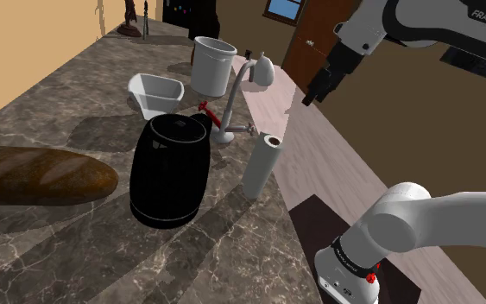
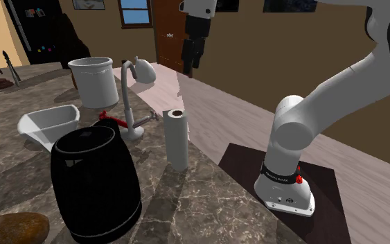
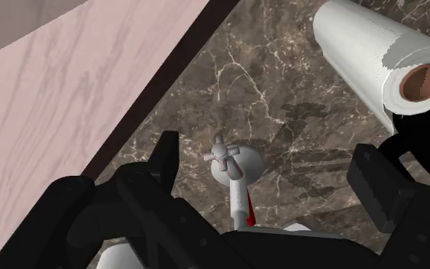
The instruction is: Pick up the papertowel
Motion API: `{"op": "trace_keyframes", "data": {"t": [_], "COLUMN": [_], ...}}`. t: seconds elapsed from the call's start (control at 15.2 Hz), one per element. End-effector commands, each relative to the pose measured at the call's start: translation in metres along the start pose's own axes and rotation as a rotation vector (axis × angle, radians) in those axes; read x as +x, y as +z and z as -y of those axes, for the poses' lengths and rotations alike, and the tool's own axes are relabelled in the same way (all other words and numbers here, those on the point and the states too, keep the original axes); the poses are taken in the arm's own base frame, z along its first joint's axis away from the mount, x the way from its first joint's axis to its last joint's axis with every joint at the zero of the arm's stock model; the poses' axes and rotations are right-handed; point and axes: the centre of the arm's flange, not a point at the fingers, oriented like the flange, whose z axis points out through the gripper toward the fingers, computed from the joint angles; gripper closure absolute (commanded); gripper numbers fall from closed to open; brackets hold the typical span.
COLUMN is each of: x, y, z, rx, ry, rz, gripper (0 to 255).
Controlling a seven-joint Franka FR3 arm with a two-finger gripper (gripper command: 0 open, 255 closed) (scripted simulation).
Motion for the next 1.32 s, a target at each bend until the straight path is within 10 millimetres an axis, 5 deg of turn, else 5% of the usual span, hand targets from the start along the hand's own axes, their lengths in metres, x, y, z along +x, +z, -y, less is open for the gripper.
{"op": "trace_keyframes", "data": {"t": [0.0,0.79,1.25], "x": [0.000,0.024,0.019], "y": [0.000,0.083,0.119], "z": [0.000,0.133,0.131], "rx": [0.000,0.012,0.012], "ry": [0.000,-0.005,-0.005], "rz": [0.000,0.081,0.081], "gripper": [0,0,0]}}
